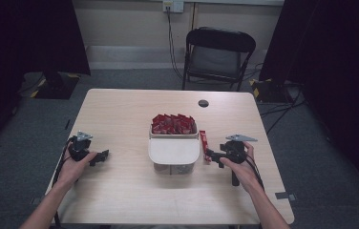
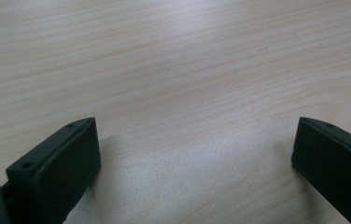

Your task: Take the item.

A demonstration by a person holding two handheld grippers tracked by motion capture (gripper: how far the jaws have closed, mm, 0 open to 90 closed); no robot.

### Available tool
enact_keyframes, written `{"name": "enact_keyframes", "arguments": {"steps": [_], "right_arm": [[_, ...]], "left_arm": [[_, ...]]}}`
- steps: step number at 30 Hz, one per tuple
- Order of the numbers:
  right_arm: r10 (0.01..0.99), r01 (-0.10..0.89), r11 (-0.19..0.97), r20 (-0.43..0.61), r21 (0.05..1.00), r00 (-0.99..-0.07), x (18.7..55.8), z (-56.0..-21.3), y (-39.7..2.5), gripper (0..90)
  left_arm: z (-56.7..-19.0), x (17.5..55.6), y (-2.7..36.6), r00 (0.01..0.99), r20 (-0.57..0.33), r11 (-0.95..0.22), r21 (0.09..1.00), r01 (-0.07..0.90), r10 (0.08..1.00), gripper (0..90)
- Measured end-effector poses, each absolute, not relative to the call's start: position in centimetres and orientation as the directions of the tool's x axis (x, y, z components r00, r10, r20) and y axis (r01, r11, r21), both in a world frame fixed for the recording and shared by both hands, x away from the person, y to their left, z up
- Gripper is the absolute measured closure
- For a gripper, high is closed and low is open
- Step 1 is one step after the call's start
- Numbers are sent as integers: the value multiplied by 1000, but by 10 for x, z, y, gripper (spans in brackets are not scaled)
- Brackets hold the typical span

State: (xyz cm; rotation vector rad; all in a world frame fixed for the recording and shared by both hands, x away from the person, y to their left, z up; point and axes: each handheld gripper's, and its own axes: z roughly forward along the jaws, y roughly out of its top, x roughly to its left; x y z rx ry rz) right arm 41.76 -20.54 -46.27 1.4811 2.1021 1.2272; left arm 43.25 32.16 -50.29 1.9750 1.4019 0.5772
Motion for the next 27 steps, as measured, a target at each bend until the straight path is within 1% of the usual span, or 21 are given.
{"name": "enact_keyframes", "arguments": {"steps": [5, 6, 7, 14, 22, 26, 27], "right_arm": [[883, 616, 80, 231, 784, -409, 416, -450, -214, 221], [883, 616, 80, 231, 784, -409, 416, -450, -214, 221], [884, 610, 74, 231, 789, -406, 415, -445, -218, 198], [896, 607, 64, 222, 792, -384, 411, -437, -230, 176], [919, 607, 49, 202, 793, -338, 408, -432, -254, 166], [926, 612, 46, 195, 790, -322, 408, -435, -262, 166], [935, 615, 43, 185, 787, -302, 409, -440, -268, 166]], "left_arm": [[-503, 432, 322, 334, -12, -226, 716, 661, 942, 7], [-503, 432, 322, 334, -12, -226, 716, 661, 942, 7], [-503, 433, 321, 332, -13, -223, 717, 661, 943, 7], [-503, 433, 321, 332, -13, -223, 717, 661, 943, 6], [-503, 432, 322, 335, -12, -226, 716, 661, 942, 7], [-503, 432, 322, 334, -12, -226, 716, 661, 942, 7], [-503, 433, 321, 332, -13, -223, 717, 661, 943, 6]]}}
